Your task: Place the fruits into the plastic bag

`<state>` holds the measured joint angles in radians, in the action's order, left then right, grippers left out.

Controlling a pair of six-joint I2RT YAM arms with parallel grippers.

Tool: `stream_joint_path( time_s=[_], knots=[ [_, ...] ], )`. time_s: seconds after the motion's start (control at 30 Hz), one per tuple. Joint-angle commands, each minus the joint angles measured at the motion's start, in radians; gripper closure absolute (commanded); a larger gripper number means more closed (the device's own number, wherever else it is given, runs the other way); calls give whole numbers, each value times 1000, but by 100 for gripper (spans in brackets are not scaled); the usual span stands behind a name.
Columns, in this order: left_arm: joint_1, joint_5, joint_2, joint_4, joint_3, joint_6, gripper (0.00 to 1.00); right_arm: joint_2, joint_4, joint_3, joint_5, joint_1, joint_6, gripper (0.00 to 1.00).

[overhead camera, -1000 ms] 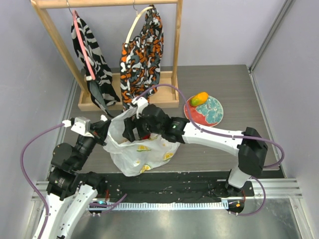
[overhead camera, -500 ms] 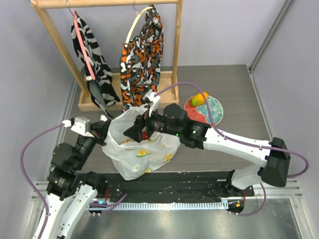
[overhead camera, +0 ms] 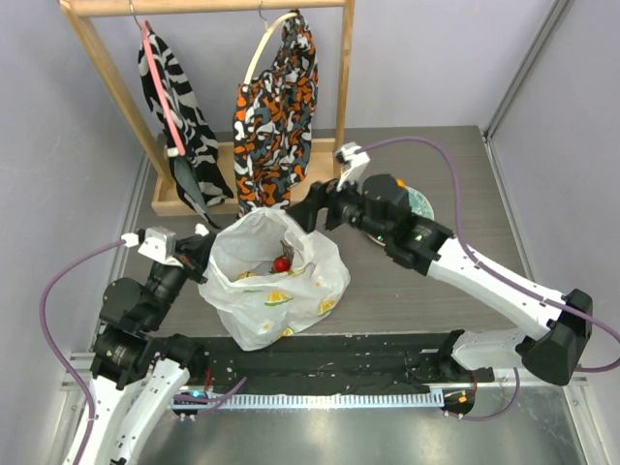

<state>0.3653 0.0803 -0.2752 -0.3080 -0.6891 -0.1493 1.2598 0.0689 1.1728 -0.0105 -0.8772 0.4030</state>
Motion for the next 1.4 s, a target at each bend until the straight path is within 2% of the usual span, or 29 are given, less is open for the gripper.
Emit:
stream_joint_path(
  time_s=[0.0,0.27,0.5,0.77,0.93,1.1,1.37],
  knots=[
    [0,10,-10,23,-9,-1,100,-46,120,67,23,139,-19,12],
    [-2,19,-12,24,-9,-4,100,-4,192,36,-48,452,-12,11],
    [1,22,-5,24,-9,-6,100,124,192,36,-37,596,40,8],
    [4,26,-2,26,-9,-7,100,318,192,113,121,678,129,6],
    [7,21,7,27,-9,-6,100,429,189,145,133,741,233,6],
    [12,21,4,27,-9,-7,100,529,189,194,168,748,295,5],
    [12,13,11,26,-9,-4,100,593,189,231,179,751,352,6]
  ],
)
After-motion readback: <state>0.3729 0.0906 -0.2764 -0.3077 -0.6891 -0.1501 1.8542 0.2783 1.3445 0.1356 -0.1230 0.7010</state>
